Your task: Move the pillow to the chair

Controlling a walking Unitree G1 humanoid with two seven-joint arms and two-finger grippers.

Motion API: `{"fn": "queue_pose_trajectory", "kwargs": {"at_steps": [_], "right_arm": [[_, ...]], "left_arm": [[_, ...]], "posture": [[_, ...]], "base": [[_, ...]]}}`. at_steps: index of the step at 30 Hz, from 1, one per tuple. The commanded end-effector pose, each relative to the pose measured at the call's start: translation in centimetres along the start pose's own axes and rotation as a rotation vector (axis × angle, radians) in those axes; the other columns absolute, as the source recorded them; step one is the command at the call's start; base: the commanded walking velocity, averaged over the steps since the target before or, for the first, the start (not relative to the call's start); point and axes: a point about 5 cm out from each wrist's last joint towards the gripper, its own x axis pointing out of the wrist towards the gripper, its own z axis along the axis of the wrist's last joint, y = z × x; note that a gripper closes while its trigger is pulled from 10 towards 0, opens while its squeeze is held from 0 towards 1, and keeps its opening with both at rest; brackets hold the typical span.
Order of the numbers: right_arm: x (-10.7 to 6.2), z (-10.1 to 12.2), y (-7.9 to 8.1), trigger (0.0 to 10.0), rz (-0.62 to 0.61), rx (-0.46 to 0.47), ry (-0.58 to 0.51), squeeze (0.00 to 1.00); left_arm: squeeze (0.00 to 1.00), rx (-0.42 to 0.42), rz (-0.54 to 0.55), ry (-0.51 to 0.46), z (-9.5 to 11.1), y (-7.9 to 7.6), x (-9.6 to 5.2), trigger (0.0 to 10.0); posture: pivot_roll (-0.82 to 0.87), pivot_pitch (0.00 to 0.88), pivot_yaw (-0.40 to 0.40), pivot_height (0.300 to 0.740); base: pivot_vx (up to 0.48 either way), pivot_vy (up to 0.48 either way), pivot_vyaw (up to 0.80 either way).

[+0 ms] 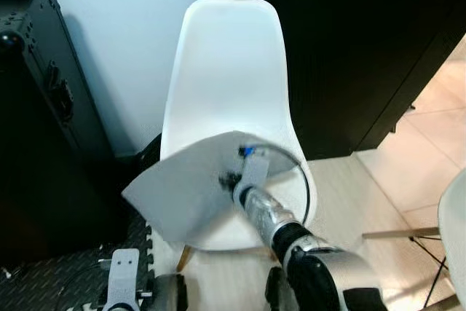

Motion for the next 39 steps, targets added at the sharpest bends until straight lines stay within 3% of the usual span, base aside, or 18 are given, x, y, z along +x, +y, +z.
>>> {"fn": "queue_pose_trajectory", "kwargs": {"at_steps": [1, 7, 10, 12, 13, 15, 18, 23, 24, 30, 33, 34, 39], "right_arm": [[-0.4, -3.8, 0.4, 10.0, -0.049, -0.135, 0.143, 0.00], [-0.8, -5.9, -0.9, 10.0, -0.136, -0.184, 0.226, 0.00], [-0.9, -6.1, -1.0, 10.0, -0.155, -0.141, 0.226, 0.00], [-0.8, -5.6, -0.4, 10.0, -0.150, 0.009, 0.206, 0.00], [-0.8, -5.6, -0.4, 10.0, -0.150, 0.009, 0.206, 0.00], [-0.5, -3.9, 0.6, 10.0, -0.084, 0.148, 0.135, 0.00], [-0.1, -0.5, 0.9, 10.0, -0.068, 0.274, 0.020, 0.00], [0.0, 1.5, 0.6, 10.0, -0.096, 0.349, -0.037, 0.00], [0.0, 2.3, 0.6, 10.0, -0.098, 0.413, -0.051, 0.00], [0.0, 2.8, 1.1, 10.0, -0.069, 0.514, -0.052, 0.00], [0.0, 2.5, 1.8, 10.0, -0.044, 0.472, -0.045, 0.00], [0.0, 1.9, 2.3, 10.0, -0.025, 0.376, -0.033, 0.00], [-0.1, 1.3, 2.7, 10.0, -0.011, 0.339, -0.015, 0.00]], "left_arm": [[0.00, 0.013, -0.034, 0.176, -4.3, -0.9, -1.6, 10.0], [0.00, 0.017, -0.038, 0.177, -4.4, -1.0, -1.6, 10.0], [0.00, 0.018, -0.039, 0.176, -4.4, -1.0, -1.6, 10.0], [0.00, 0.017, -0.038, 0.178, -4.4, -1.0, -1.6, 10.0], [0.00, 0.017, -0.038, 0.178, -4.4, -1.0, -1.6, 10.0], [0.00, 0.017, -0.039, 0.179, -4.4, -1.0, -1.6, 10.0], [0.00, 0.019, -0.041, 0.182, -4.5, -1.0, -1.6, 10.0], [0.00, 0.023, -0.043, 0.182, -4.5, -1.0, -1.6, 10.0], [0.00, 0.029, -0.047, 0.182, -4.5, -1.0, -1.6, 10.0], [0.00, 0.039, -0.052, 0.181, -4.4, -1.1, -1.6, 10.0], [0.00, 0.041, -0.055, 0.181, -4.4, -1.1, -1.6, 10.0], [0.00, 0.041, -0.057, 0.183, -4.5, -1.2, -1.6, 10.0], [0.00, 0.043, -0.059, 0.183, -4.5, -1.2, -1.6, 10.0]], "posture": [[0.17, 0.137, -0.100, 0.575], [0.17, 0.139, -0.100, 0.575], [0.17, 0.141, -0.098, 0.575], [0.17, 0.143, -0.099, 0.575], [0.17, 0.143, -0.099, 0.575], [0.17, 0.144, -0.100, 0.575], [0.17, 0.139, -0.098, 0.575], [0.17, 0.138, -0.096, 0.575], [0.17, 0.138, -0.096, 0.575], [0.17, 0.148, -0.097, 0.575], [0.16, 0.142, -0.099, 0.575], [0.16, 0.138, -0.099, 0.575], [0.16, 0.125, -0.098, 0.575]], "base": [[0.000, 0.000, 0.00], [0.000, 0.000, 0.00], [0.000, 0.000, 0.00], [0.000, 0.000, 0.00], [0.000, 0.000, 0.00], [0.000, 0.000, 0.00], [0.000, 0.000, 0.00], [0.000, 0.000, 0.00], [0.000, 0.000, 0.00], [0.000, 0.000, 0.00], [0.000, 0.000, 0.00], [0.000, 0.000, 0.00], [0.000, 0.000, 0.00]]}}
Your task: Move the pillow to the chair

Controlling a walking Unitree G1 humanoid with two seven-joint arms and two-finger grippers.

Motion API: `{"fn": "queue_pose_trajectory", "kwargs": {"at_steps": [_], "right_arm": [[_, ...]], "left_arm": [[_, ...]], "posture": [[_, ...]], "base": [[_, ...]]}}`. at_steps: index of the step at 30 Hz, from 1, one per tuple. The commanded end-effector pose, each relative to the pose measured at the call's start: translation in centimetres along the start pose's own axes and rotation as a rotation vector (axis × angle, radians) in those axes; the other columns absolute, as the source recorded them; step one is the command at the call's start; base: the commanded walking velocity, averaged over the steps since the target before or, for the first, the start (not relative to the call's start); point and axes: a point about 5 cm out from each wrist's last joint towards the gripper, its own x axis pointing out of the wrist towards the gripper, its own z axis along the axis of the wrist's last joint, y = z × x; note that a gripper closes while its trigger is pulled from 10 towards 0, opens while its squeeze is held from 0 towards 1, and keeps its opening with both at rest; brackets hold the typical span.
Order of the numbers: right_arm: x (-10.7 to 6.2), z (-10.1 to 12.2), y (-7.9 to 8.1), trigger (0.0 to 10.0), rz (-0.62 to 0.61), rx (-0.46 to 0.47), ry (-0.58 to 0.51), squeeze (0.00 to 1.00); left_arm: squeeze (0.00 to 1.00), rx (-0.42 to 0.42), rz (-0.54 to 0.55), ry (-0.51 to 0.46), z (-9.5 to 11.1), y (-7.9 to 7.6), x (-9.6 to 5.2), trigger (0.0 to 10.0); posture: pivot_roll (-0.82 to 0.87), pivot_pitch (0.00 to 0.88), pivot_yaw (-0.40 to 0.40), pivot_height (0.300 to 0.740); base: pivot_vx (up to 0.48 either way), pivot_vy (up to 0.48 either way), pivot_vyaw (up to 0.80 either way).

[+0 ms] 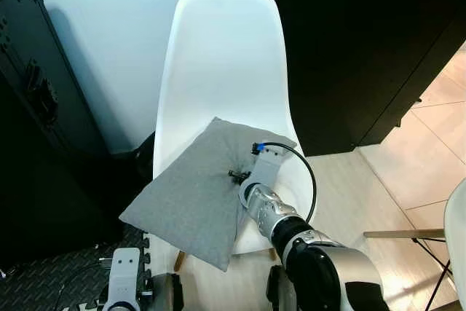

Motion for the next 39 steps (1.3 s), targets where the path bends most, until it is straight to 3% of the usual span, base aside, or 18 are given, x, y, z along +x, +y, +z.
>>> {"fn": "queue_pose_trajectory", "kwargs": {"at_steps": [1, 2, 6, 8, 11, 15, 17, 18, 24, 27, 28, 29, 33, 37, 39], "right_arm": [[-0.5, -2.4, 2.2, 10.0, 0.072, -0.014, 0.061, 0.27], [-0.6, -2.9, 2.7, 10.0, 0.106, -0.021, 0.080, 0.98], [-0.8, -3.5, 3.5, 10.0, 0.178, -0.036, 0.095, 1.00], [-0.9, -3.1, 4.1, 10.0, 0.252, 0.001, 0.083, 1.00], [-0.8, -2.2, 4.3, 10.0, 0.306, 0.043, 0.060, 1.00], [-0.8, -1.7, 4.3, 10.0, 0.330, 0.032, 0.047, 1.00], [-0.7, -1.3, 4.1, 10.0, 0.334, 0.007, 0.029, 1.00], [-0.6, -0.9, 3.4, 10.0, 0.306, -0.051, 0.004, 1.00], [-0.2, 0.7, 1.5, 10.0, 0.223, -0.121, -0.088, 1.00], [-0.1, 1.6, 0.4, 10.0, 0.172, -0.284, -0.150, 1.00], [-0.1, 1.6, 0.4, 10.0, 0.172, -0.284, -0.150, 1.00], [-0.1, 2.1, 0.0, 10.0, 0.151, -0.361, -0.188, 1.00], [-0.2, 3.0, -0.5, 10.0, 0.119, -0.451, -0.253, 1.00], [-0.2, 3.5, -1.0, 10.0, 0.091, -0.459, -0.280, 1.00], [-0.3, 3.6, -0.6, 10.0, 0.166, -0.413, -0.292, 1.00]], "left_arm": [[0.00, 0.031, -0.061, 0.178, -4.3, -1.3, -1.5, 10.0], [0.00, 0.032, -0.062, 0.178, -4.2, -1.3, -1.5, 10.0], [0.00, 0.034, -0.063, 0.178, -4.2, -1.3, -1.5, 10.0], [0.00, 0.038, -0.065, 0.179, -4.1, -1.3, -1.4, 10.0], [0.00, 0.040, -0.065, 0.181, -4.0, -1.3, -1.4, 10.0], [0.00, 0.040, -0.062, 0.179, -3.9, -1.2, -1.3, 10.0], [0.00, 0.040, -0.059, 0.177, -3.9, -1.2, -1.3, 10.0], [0.00, 0.039, -0.056, 0.175, -3.8, -1.2, -1.2, 10.0], [0.00, 0.028, -0.045, 0.174, -3.7, -1.1, -1.2, 10.0], [0.00, 0.026, -0.043, 0.173, -3.7, -1.0, -1.2, 10.0], [0.00, 0.026, -0.043, 0.173, -3.7, -1.0, -1.2, 10.0], [0.00, 0.024, -0.041, 0.173, -3.7, -1.0, -1.2, 10.0], [0.00, 0.021, -0.039, 0.173, -3.7, -0.9, -1.2, 10.0], [0.00, 0.021, -0.038, 0.174, -3.7, -0.8, -1.2, 10.0], [0.00, 0.023, -0.040, 0.175, -3.7, -0.8, -1.1, 10.0]], "posture": [[0.16, 0.124, -0.098, 0.575], [0.15, 0.118, -0.096, 0.575], [0.15, 0.119, -0.096, 0.575], [0.15, 0.114, -0.096, 0.575], [0.15, 0.110, -0.096, 0.575], [0.16, 0.105, -0.100, 0.575], [0.16, 0.103, -0.100, 0.575], [0.16, 0.099, -0.101, 0.575], [0.16, 0.096, -0.105, 0.575], [0.16, 0.096, -0.110, 0.575], [0.16, 0.096, -0.110, 0.575], [0.16, 0.095, -0.110, 0.575], [0.16, 0.096, -0.110, 0.575], [0.15, 0.097, -0.107, 0.575], [0.16, 0.098, -0.108, 0.575]], "base": [[0.000, 0.000, 0.00], [0.000, 0.000, 0.00], [0.000, 0.000, 0.00], [0.000, 0.000, 0.00], [0.000, 0.000, 0.00], [0.000, 0.000, 0.00], [0.000, 0.000, 0.00], [0.000, 0.000, 0.00], [0.000, 0.000, 0.00], [0.000, 0.000, 0.00], [0.000, 0.000, 0.00], [0.000, 0.000, 0.00], [0.000, 0.000, 0.00], [0.000, 0.000, 0.00], [0.000, 0.000, 0.00]]}}
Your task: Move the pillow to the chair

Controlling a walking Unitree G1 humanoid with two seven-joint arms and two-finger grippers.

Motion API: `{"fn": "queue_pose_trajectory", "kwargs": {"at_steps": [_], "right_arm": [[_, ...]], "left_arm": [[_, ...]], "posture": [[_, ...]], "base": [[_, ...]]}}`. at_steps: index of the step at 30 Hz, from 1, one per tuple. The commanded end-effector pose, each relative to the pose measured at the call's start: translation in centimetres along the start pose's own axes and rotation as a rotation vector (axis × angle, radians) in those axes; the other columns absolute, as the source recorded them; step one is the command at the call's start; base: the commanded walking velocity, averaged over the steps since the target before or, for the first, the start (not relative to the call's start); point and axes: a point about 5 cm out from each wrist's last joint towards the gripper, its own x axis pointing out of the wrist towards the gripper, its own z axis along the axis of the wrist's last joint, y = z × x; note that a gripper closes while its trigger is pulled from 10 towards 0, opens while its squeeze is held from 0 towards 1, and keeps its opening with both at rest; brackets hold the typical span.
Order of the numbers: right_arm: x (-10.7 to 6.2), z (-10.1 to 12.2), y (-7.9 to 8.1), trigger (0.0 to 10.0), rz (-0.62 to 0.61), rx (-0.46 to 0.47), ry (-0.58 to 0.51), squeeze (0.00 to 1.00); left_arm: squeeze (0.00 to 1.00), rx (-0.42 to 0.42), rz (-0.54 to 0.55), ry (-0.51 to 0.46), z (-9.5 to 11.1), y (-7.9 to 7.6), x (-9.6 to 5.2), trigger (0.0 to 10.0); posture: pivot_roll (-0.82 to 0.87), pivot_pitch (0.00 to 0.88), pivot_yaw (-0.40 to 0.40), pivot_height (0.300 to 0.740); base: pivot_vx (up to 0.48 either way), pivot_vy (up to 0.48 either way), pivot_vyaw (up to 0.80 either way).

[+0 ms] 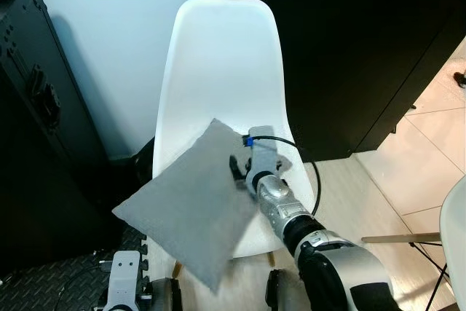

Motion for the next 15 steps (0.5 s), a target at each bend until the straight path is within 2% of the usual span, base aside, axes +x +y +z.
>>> {"fn": "queue_pose_trajectory", "kwargs": {"at_steps": [1, 2, 3, 4, 5, 7, 8, 9, 11, 12, 13, 15], "right_arm": [[0.0, 0.3, 1.0, 10.0, 0.103, 0.066, -0.033, 0.86], [0.0, 0.3, 1.0, 10.0, 0.103, 0.066, -0.033, 0.86], [-0.1, 0.7, 1.6, 10.0, 0.172, 0.114, -0.057, 0.78], [-0.2, 1.3, 2.7, 10.0, 0.299, 0.185, -0.101, 0.46], [-0.4, 1.9, 3.9, 10.0, 0.442, 0.243, -0.138, 0.27], [-0.4, 1.9, 3.9, 10.0, 0.442, 0.243, -0.138, 0.27], [-0.9, 2.0, 5.4, 10.0, 0.614, 0.214, -0.151, 0.00], [-0.9, 2.0, 5.4, 10.0, 0.614, 0.214, -0.151, 0.00], [-2.4, 0.9, 7.9, 10.0, 0.948, -0.010, -0.108, 0.00], [-3.0, 0.0, 8.5, 10.0, 1.047, -0.145, -0.071, 0.00], [-3.4, -0.7, 8.9, 10.0, 1.115, -0.237, -0.041, 0.00], [-3.4, -0.7, 8.9, 10.0, 1.115, -0.237, -0.041, 0.00]], "left_arm": [[0.00, 0.015, -0.045, 0.146, -3.3, -1.0, -1.0, 10.0], [0.00, 0.015, -0.045, 0.146, -3.3, -1.0, -1.0, 10.0], [0.00, 0.016, -0.046, 0.146, -3.2, -1.0, -1.0, 10.0], [0.00, 0.016, -0.046, 0.147, -3.2, -1.0, -1.0, 10.0], [0.00, 0.014, -0.045, 0.148, -3.2, -1.0, -1.0, 10.0], [0.00, 0.014, -0.045, 0.148, -3.2, -1.0, -1.0, 10.0], [0.00, 0.013, -0.044, 0.148, -3.2, -1.0, -1.0, 10.0], [0.00, 0.013, -0.044, 0.148, -3.2, -1.0, -1.0, 10.0], [0.00, 0.010, -0.043, 0.149, -3.2, -1.0, -1.0, 10.0], [0.00, 0.010, -0.042, 0.149, -3.2, -1.0, -1.0, 10.0], [0.00, 0.010, -0.042, 0.149, -3.2, -1.0, -1.0, 10.0], [0.00, 0.010, -0.042, 0.149, -3.2, -1.0, -1.0, 10.0]], "posture": [[0.15, 0.099, -0.107, 0.575], [0.15, 0.099, -0.107, 0.575], [0.15, 0.100, -0.107, 0.575], [0.15, 0.104, -0.108, 0.575], [0.15, 0.100, -0.108, 0.575], [0.15, 0.100, -0.108, 0.575], [0.15, 0.102, -0.106, 0.575], [0.15, 0.102, -0.106, 0.575], [0.15, 0.102, -0.108, 0.575], [0.15, 0.100, -0.109, 0.575], [0.15, 0.099, -0.109, 0.575], [0.15, 0.099, -0.109, 0.575]], "base": [[0.000, 0.000, 0.00], [0.000, 0.000, 0.00], [0.000, 0.000, 0.00], [0.000, 0.000, 0.00], [0.000, 0.000, 0.00], [0.000, 0.000, 0.00], [0.000, 0.000, 0.00], [0.000, 0.000, 0.00], [0.000, 0.000, 0.00], [0.000, 0.000, 0.00], [0.000, 0.000, 0.00], [0.000, 0.000, 0.00]]}}
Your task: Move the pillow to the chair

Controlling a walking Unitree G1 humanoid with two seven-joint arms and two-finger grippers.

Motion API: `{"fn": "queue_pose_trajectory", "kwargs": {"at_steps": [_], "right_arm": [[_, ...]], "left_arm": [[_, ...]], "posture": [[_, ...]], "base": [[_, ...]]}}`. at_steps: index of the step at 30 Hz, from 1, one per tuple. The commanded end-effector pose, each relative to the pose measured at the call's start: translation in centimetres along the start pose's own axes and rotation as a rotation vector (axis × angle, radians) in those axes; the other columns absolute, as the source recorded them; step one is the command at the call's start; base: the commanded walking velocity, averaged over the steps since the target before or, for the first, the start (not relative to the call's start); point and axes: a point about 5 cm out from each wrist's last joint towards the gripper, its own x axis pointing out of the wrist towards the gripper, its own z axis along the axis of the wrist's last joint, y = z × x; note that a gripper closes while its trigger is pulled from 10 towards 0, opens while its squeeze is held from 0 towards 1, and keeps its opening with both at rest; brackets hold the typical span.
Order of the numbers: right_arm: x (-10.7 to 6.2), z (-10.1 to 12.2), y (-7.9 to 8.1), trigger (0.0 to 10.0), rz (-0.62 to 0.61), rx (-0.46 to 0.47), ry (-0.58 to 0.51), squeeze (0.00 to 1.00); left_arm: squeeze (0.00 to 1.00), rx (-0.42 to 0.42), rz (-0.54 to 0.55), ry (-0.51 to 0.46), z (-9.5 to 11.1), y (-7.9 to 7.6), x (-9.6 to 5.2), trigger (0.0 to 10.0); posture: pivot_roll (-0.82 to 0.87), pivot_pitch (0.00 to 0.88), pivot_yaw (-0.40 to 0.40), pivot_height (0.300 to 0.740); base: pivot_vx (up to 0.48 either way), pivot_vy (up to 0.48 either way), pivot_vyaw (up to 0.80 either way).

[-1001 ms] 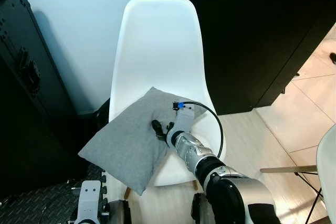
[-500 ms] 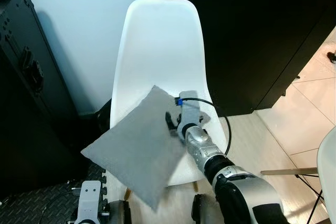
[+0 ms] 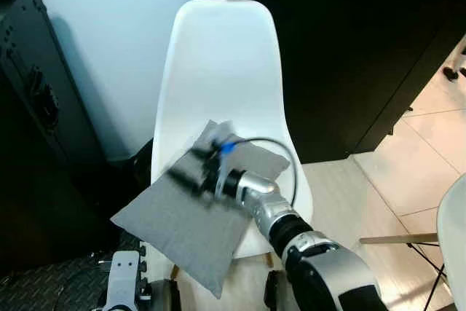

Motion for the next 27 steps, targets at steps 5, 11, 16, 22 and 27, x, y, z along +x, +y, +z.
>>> {"fn": "queue_pose_trajectory", "kwargs": {"at_steps": [5, 11, 16, 22, 27], "right_arm": [[-0.2, -2.9, 2.9, 10.0, 0.295, -0.075, 0.179, 0.00], [-1.6, -5.1, 3.7, 10.0, 0.455, -0.140, 0.355, 0.00], [-2.5, -6.3, 3.4, 10.0, 0.451, -0.291, 0.504, 0.00], [-0.7, -5.4, 2.1, 10.0, 0.099, -0.477, 0.487, 0.00], [-0.3, -5.8, 2.8, 10.0, 0.120, -0.473, 0.496, 0.00]], "left_arm": [[0.00, -0.016, 0.001, 0.135, -3.2, -0.6, -1.0, 10.0], [0.00, -0.097, 0.134, 0.159, -3.9, 1.3, -1.3, 10.0], [0.00, -0.105, 0.202, 0.192, -4.8, 2.5, -1.7, 10.0], [0.00, -0.108, 0.227, 0.204, -5.2, 2.9, -2.0, 10.0], [0.00, -0.107, 0.230, 0.209, -5.4, 2.7, -2.0, 10.0]], "posture": [[0.16, 0.099, -0.117, 0.575], [0.16, 0.103, -0.117, 0.575], [0.16, 0.109, -0.114, 0.575], [0.16, 0.110, -0.122, 0.575], [0.16, 0.105, -0.126, 0.575]], "base": [[0.000, 0.000, 0.00], [0.000, 0.000, 0.00], [0.000, 0.000, 0.00], [0.000, 0.000, 0.00], [0.000, 0.000, 0.00]]}}
